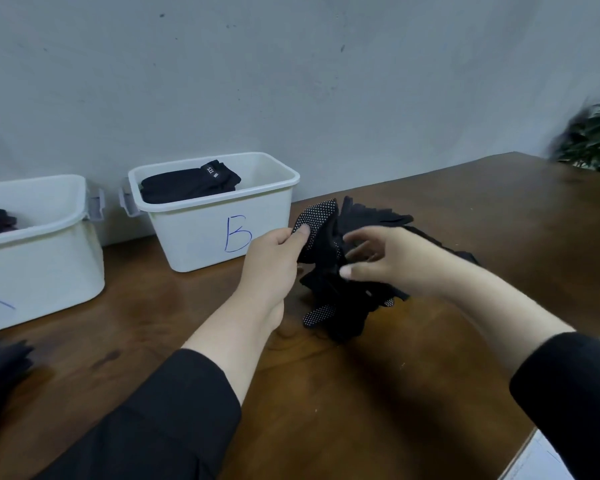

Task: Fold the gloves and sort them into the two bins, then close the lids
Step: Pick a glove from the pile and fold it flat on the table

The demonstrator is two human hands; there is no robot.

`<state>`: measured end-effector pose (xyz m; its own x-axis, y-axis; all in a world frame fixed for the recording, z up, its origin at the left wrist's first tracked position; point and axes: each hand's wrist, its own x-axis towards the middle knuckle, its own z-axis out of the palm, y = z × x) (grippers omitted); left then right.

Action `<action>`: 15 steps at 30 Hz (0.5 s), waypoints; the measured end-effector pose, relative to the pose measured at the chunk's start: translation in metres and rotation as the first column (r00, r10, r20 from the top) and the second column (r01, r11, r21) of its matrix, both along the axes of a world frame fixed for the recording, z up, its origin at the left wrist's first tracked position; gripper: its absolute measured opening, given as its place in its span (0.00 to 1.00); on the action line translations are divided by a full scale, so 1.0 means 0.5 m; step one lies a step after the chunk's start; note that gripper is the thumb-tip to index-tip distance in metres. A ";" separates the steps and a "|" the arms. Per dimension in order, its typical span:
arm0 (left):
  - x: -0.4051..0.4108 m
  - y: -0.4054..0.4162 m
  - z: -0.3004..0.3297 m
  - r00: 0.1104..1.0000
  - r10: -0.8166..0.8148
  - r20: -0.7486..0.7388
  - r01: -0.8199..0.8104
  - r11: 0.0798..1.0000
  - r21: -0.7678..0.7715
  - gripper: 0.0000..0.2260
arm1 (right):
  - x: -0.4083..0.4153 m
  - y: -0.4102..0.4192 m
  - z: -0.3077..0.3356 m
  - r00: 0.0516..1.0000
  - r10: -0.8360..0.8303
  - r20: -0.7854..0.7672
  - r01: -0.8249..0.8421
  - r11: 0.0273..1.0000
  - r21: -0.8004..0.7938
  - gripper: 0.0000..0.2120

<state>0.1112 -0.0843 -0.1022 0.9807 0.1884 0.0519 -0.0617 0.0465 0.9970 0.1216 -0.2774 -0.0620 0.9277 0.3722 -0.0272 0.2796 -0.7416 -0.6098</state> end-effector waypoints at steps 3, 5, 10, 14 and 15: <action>-0.002 0.011 0.005 1.000 0.018 0.004 -0.018 1.000 0.011 0.24 | -0.020 0.017 -0.023 0.998 0.032 -0.059 -0.031 0.999 0.017 0.32; -0.001 0.018 0.002 0.999 0.034 -0.005 -0.034 0.999 0.022 0.28 | -0.028 0.036 -0.034 0.999 0.020 -0.036 -0.020 1.000 0.004 0.34; -0.007 0.031 0.008 0.997 0.077 -0.013 -0.077 0.997 -0.019 0.21 | -0.030 0.076 -0.053 0.972 -0.097 0.214 0.122 0.987 -0.106 0.16; -0.008 0.084 0.020 0.988 0.154 -0.001 -0.153 0.986 -0.070 0.26 | -0.007 0.056 -0.037 0.953 -0.143 0.268 0.167 0.983 -0.070 0.10; -0.009 0.098 0.025 0.989 0.151 -0.012 -0.151 0.986 -0.067 0.25 | -0.002 0.049 -0.026 0.948 -0.157 0.276 0.177 0.983 -0.049 0.13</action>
